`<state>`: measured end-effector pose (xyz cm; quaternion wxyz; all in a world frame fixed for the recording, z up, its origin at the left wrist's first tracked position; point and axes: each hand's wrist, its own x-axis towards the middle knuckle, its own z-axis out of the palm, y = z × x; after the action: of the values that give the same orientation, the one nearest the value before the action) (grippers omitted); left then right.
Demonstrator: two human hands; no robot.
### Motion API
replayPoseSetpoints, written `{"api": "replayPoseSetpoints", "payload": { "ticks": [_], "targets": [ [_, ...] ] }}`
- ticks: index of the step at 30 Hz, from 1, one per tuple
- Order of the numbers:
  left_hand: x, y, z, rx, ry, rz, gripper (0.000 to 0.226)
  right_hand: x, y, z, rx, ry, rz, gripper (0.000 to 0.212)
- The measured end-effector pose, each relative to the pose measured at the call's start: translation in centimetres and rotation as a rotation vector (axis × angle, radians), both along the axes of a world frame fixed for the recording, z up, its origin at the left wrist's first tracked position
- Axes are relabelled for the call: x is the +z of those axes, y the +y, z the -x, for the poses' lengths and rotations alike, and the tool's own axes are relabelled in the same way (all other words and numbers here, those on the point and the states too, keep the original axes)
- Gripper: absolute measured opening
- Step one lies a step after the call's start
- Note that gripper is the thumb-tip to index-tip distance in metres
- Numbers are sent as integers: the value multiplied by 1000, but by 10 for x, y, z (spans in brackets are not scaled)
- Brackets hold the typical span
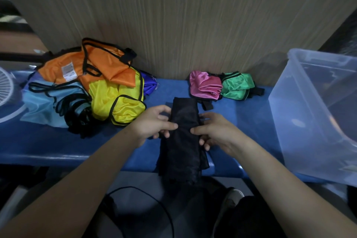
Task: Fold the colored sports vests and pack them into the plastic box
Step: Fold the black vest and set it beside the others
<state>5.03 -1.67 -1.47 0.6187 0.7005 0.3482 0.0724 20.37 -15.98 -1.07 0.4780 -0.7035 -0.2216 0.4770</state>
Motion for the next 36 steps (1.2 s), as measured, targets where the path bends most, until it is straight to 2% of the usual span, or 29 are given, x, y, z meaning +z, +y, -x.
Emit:
{"api": "replayPoseSetpoints", "payload": {
  "ticks": [4, 9, 13, 18, 20, 22, 24, 28, 30, 33, 36],
  "targets": [
    [-3, 2, -1, 18, -78, 21, 31, 1, 4, -2, 54, -8, -10, 38],
    [-6, 10, -1, 40, -152, 25, 30, -2, 14, -11, 33, -77, -13, 37],
    [-7, 14, 0, 31, -202, 15, 23, -2, 20, -12, 45, -115, -83, 29],
    [-12, 12, 2, 26, -276, -12, 23, -3, 14, -10, 9, -237, -162, 39],
    [-14, 11, 5, 24, -298, -34, 24, -3, 9, -8, 9, -305, -195, 51],
    [-15, 10, 9, -1, -312, -77, 22, -4, 4, -6, 44, -349, -227, 64],
    [-14, 8, 12, -53, -343, -136, 18, -7, 1, -2, 116, -405, -258, 68],
    [-13, 4, 16, -171, -348, -333, 48, -15, -1, -1, 195, -721, -295, 56],
    [-15, 4, 19, -235, -342, -410, 55, -18, -3, 0, 216, -818, -312, 53],
    [-18, 2, 24, -291, -308, -494, 47, -23, -8, -1, 269, -874, -343, 52],
    [-24, 0, 26, -250, -265, -672, 29, -26, -15, -1, 340, -974, -382, 55]
  ]
}}
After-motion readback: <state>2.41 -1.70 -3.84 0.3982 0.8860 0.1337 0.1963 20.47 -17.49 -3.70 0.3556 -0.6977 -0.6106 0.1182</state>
